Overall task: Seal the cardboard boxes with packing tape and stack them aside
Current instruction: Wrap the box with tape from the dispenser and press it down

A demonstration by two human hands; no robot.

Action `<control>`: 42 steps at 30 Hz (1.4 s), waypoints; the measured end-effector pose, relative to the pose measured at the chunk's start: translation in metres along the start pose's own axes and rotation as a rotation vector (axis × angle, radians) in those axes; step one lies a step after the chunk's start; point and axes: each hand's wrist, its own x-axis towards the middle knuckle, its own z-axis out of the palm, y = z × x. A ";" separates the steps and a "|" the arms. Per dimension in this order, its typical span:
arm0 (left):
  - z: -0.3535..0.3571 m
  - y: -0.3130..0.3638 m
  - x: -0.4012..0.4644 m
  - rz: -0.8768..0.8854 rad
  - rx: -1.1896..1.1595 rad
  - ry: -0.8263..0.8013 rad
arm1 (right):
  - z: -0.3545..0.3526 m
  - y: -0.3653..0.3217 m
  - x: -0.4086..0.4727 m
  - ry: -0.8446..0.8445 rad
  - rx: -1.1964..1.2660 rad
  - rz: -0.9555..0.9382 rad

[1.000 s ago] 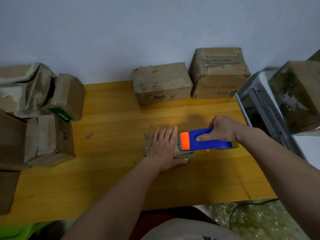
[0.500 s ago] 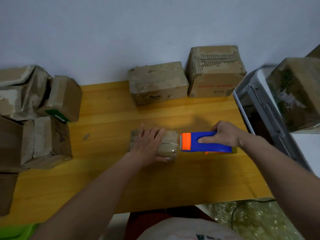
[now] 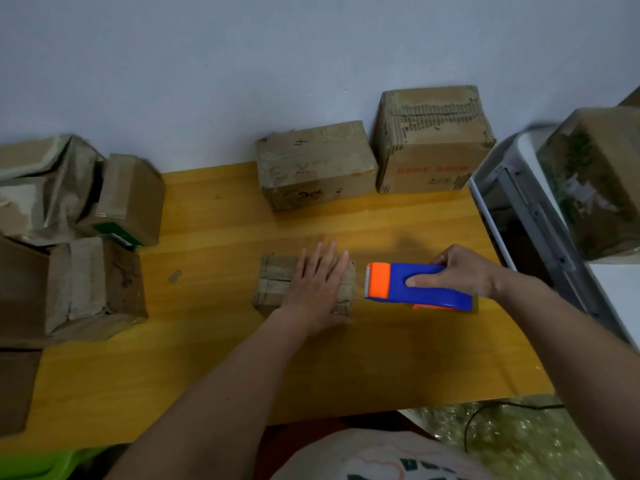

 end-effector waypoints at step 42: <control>-0.003 0.011 -0.016 -0.198 -0.195 0.088 | 0.072 0.004 -0.011 0.715 -0.592 0.072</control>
